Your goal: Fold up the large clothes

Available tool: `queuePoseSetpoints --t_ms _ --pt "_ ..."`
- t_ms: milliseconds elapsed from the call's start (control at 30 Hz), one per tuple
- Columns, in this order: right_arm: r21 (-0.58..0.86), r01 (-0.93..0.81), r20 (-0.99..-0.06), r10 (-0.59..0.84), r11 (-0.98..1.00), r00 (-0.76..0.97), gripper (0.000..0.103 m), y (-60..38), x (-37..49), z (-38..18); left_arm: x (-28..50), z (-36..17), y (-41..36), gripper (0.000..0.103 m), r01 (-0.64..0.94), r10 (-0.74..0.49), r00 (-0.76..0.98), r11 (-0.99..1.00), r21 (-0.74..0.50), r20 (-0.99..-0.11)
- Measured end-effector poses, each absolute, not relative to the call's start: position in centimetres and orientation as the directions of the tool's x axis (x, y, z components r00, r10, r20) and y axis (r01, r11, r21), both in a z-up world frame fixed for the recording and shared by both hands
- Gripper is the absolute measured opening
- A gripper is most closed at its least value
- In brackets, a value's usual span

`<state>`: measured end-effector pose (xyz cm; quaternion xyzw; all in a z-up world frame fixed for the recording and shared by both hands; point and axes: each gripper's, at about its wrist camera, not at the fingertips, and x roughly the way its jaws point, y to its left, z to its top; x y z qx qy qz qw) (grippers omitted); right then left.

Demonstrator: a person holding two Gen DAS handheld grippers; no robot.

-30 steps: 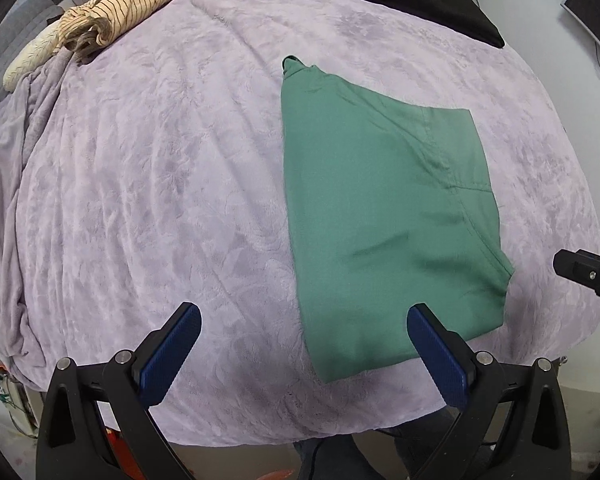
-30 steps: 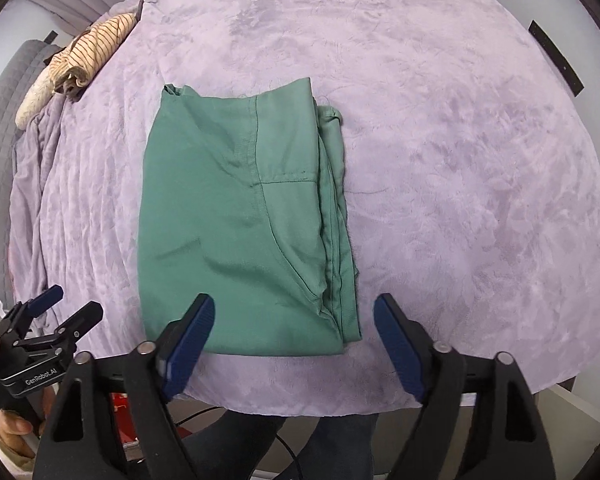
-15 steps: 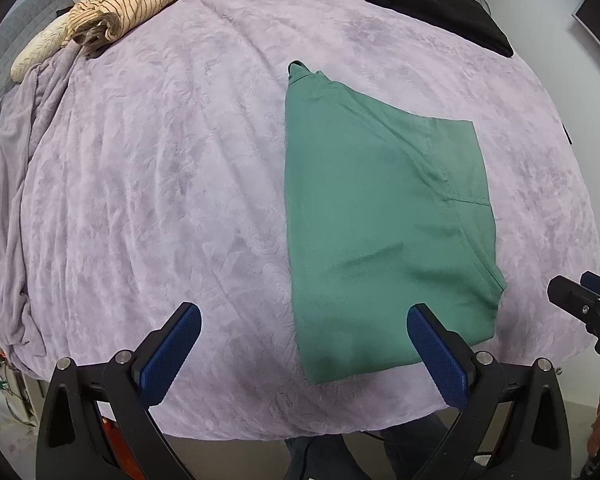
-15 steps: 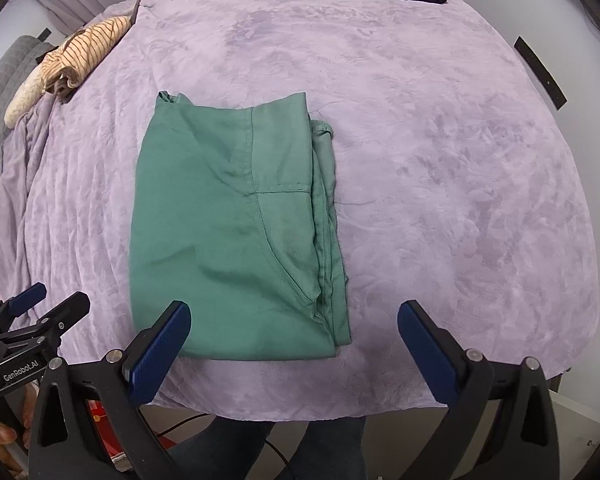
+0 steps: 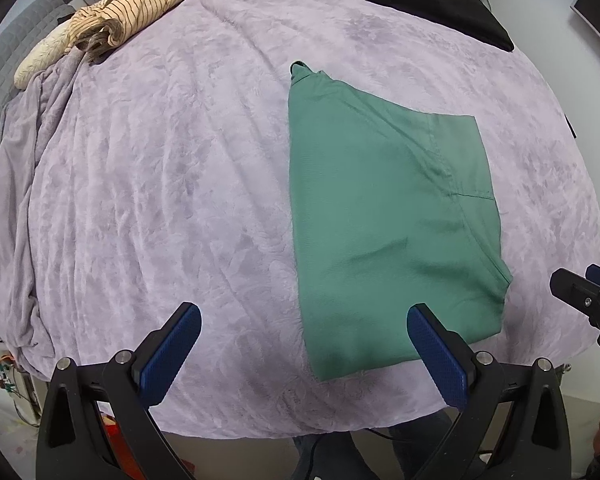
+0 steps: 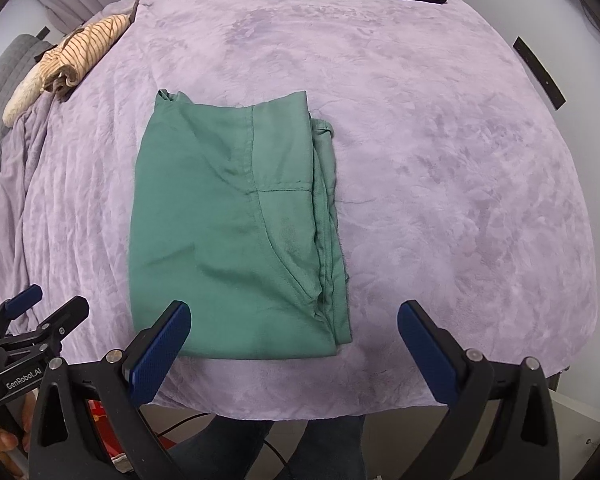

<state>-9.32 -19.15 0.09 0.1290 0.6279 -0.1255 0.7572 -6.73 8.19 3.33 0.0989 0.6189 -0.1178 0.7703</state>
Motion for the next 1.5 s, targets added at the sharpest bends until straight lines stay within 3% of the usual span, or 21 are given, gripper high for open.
queuePoseSetpoints --t_ms 1500 --pt "0.041 0.334 -0.983 -0.022 0.942 0.182 0.103 -18.4 -9.63 0.23 -7.47 3.63 8.8 0.103 0.288 -0.045 0.211 0.957 0.019 -0.976"
